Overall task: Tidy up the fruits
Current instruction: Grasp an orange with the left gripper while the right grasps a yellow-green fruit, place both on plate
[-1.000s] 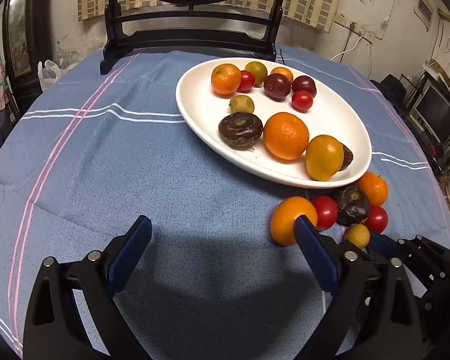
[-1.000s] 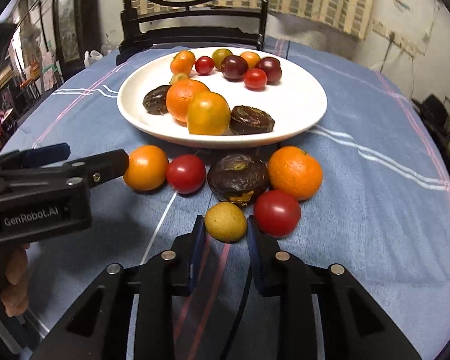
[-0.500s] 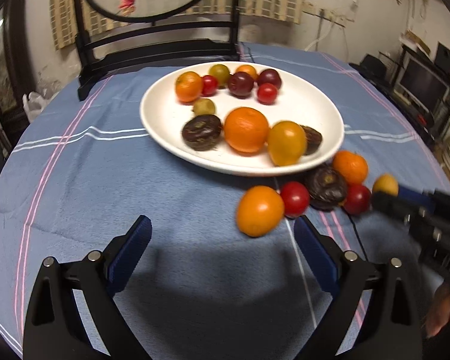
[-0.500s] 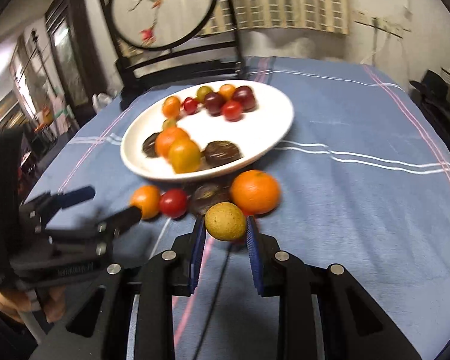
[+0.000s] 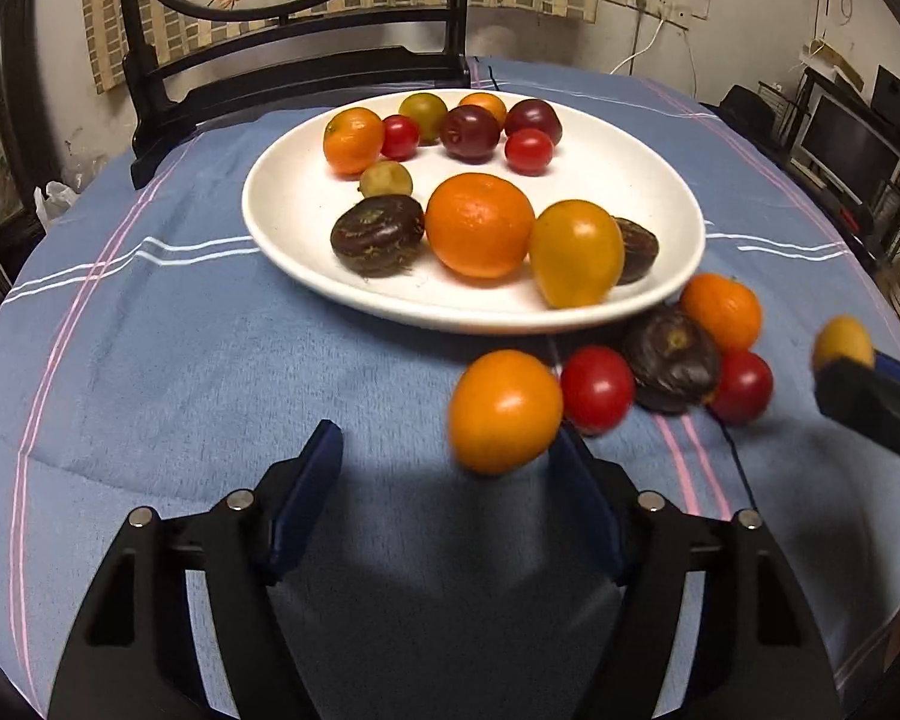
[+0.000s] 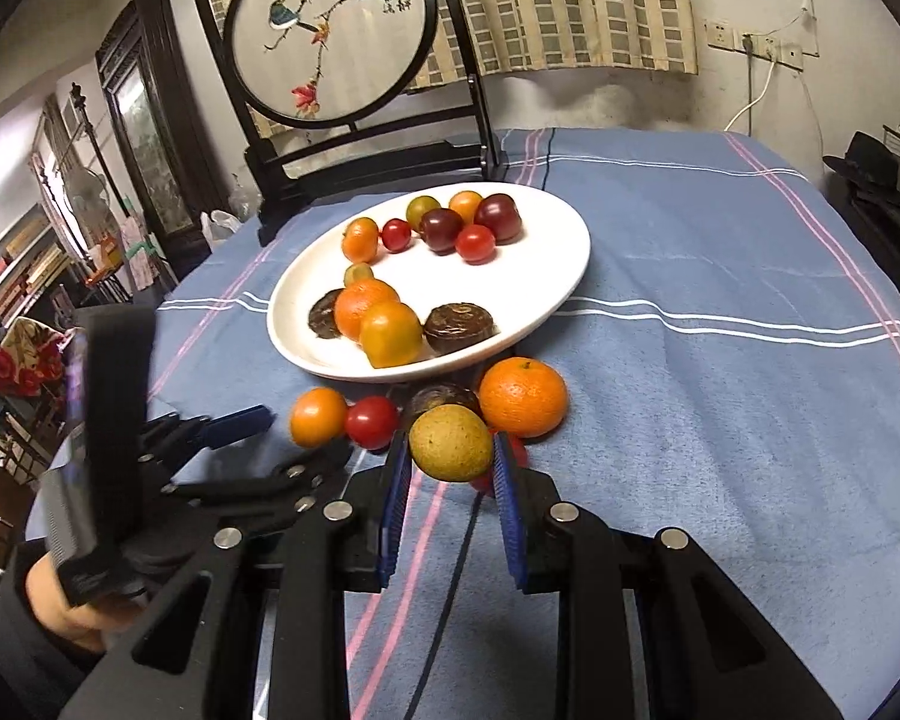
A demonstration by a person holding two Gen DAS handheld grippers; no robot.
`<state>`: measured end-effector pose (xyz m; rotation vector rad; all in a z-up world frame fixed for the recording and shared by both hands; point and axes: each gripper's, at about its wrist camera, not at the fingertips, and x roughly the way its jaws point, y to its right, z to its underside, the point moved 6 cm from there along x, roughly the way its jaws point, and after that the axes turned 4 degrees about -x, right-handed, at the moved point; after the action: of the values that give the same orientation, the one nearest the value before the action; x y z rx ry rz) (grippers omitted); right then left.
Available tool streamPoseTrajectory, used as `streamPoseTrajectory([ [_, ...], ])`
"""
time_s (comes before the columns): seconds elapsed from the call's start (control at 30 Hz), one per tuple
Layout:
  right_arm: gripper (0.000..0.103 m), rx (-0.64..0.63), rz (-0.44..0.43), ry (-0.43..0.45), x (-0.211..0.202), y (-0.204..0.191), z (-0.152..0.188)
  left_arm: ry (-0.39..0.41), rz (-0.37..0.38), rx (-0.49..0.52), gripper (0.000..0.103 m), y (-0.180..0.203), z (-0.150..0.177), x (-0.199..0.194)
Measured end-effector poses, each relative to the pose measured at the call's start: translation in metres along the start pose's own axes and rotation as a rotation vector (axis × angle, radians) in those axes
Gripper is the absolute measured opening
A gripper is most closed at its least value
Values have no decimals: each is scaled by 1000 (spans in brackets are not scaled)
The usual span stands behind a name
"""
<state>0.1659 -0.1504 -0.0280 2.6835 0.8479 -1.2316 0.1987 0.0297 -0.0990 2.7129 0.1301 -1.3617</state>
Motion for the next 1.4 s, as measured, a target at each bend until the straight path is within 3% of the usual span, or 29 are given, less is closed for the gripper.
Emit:
streamPoseTrajectory([
  [0.07, 28, -6, -5, 0, 0, -2, 0, 2, 0, 10, 67, 4, -3, 2],
  [0.17, 28, -1, -6, -8, 2, -1, 2, 13, 20, 19, 46, 10, -6, 2],
  [0.2, 28, 0, -5, -10, 2, -1, 2, 16, 34, 28, 34, 13, -7, 2],
  [0.4, 28, 20, 9, -9, 4, 6, 1, 3, 16, 41, 34, 14, -2, -7],
  [0.73, 28, -12, 14, -4, 3, -7, 2, 111, 55, 7, 34, 4, -39, -57],
  [0.8, 28, -23, 3, 15, -2, -12, -8, 117, 44, 3, 34, 1, -50, -56],
  [0.97, 28, -140, 83, 49, 9, -13, -53, 131, 24, -18, 34, -3, -88, -40],
  [1.17, 28, -41, 62, -21, 63, 10, -85, 99, -37, -97, 34, -21, -117, 2],
  [1.3, 30, 14, 36, -63, 89, 17, -91, 87, -40, -109, 34, -21, -123, 17],
  [1.37, 46, 33, 31, -67, 94, 18, -91, 95, -50, -125, 51, -22, -121, 19],
  [1.4, 46, 34, 40, -55, 92, 18, -90, 118, -57, -137, 72, -24, -120, 16],
])
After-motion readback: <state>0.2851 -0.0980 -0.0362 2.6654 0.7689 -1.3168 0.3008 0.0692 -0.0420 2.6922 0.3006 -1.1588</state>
